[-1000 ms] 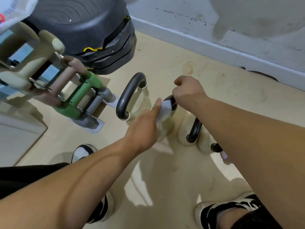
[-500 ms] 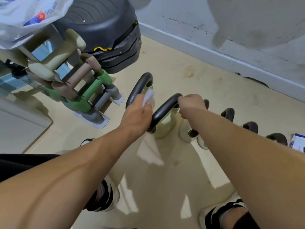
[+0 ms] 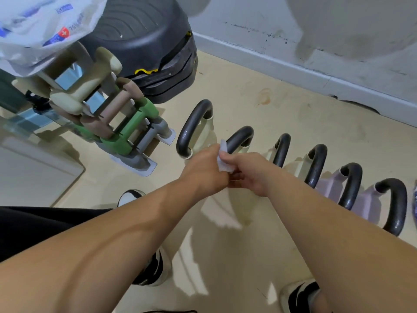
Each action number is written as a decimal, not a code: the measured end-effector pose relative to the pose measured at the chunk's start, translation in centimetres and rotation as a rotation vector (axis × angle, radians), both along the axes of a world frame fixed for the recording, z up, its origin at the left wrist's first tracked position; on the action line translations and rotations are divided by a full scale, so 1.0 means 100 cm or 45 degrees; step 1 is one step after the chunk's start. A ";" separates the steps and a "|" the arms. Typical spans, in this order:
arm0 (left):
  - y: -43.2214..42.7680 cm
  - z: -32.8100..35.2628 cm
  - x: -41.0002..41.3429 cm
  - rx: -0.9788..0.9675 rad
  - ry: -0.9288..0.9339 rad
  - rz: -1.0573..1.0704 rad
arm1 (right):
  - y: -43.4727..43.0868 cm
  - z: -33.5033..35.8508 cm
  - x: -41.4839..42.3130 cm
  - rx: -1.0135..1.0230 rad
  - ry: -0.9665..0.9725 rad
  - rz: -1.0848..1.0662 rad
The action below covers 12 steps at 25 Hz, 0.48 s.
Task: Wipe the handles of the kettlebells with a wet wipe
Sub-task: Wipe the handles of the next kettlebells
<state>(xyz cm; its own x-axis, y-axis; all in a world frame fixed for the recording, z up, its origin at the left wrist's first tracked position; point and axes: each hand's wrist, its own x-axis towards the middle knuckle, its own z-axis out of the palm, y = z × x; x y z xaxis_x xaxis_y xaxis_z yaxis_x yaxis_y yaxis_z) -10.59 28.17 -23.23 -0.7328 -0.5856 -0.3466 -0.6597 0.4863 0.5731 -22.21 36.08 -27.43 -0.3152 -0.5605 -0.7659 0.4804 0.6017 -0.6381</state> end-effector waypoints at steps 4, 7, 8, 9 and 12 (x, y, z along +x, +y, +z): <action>-0.001 0.027 0.002 0.148 -0.108 -0.094 | 0.003 0.009 -0.009 -0.065 -0.038 -0.193; -0.013 0.025 0.016 0.167 -0.012 0.161 | 0.006 0.021 -0.014 -0.207 -0.148 -0.263; -0.014 0.027 0.016 0.186 0.090 0.283 | 0.008 0.026 -0.014 -0.268 -0.150 -0.252; -0.014 0.030 0.013 0.276 0.209 0.414 | 0.009 0.031 -0.014 -0.329 -0.161 -0.229; -0.016 0.038 0.002 0.856 0.344 0.657 | 0.011 0.043 -0.016 -0.448 -0.171 -0.113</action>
